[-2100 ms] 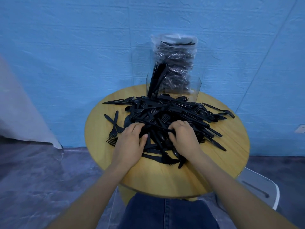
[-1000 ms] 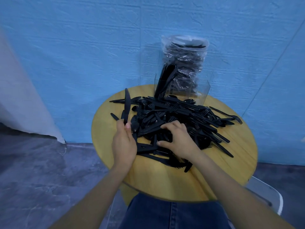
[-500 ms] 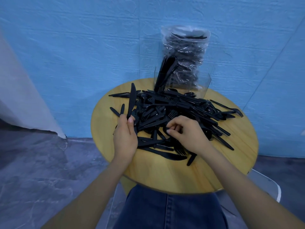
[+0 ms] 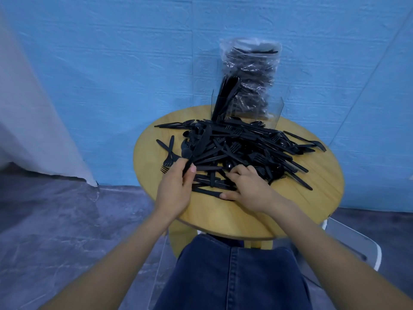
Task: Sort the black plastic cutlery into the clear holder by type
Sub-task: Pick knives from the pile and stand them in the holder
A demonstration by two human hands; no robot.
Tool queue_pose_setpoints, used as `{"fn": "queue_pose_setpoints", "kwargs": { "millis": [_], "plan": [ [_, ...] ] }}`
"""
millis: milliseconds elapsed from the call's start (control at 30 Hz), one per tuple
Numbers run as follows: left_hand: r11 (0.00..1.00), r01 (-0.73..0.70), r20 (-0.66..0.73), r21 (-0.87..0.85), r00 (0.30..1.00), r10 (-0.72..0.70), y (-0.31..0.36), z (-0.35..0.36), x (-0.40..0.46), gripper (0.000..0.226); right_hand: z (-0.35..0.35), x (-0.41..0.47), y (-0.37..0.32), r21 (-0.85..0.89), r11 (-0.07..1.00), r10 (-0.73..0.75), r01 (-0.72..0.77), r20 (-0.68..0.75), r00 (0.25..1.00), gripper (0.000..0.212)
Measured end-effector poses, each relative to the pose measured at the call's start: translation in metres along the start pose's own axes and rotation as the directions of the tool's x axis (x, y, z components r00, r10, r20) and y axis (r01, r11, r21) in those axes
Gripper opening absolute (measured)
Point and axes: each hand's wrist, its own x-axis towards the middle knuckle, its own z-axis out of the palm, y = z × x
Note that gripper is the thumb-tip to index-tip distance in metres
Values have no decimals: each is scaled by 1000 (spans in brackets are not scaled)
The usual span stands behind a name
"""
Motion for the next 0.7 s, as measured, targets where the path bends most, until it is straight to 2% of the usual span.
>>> {"fn": "queue_pose_setpoints", "kwargs": {
  "millis": [133, 267, 400, 567, 700],
  "plan": [
    [998, 10, 42, 56, 999, -13, -6, 3, 0, 8, -6, 3, 0, 32, 999, 15, -17, 79, 997, 75],
    [998, 33, 54, 44, 998, -36, -6, 7, -2, 8, -9, 7, 2, 60, 998, 10, -14, 71, 997, 47],
    [999, -22, 24, 40, 999, 21, -6, 8, -5, 8, -8, 11, 2, 117, 993, 2, -11, 78, 997, 23],
    [996, -76, -17, 38, 997, 77, -7, 10, -5, 25, -10, 16, -2, 48, 999, -12, 8, 95, 995, 16],
    [995, -91, -39, -48, 995, 89, -5, 6, -3, 42, -11, 16, -1, 40, 999, -13, 10, 66, 998, 11]
  ]
}}
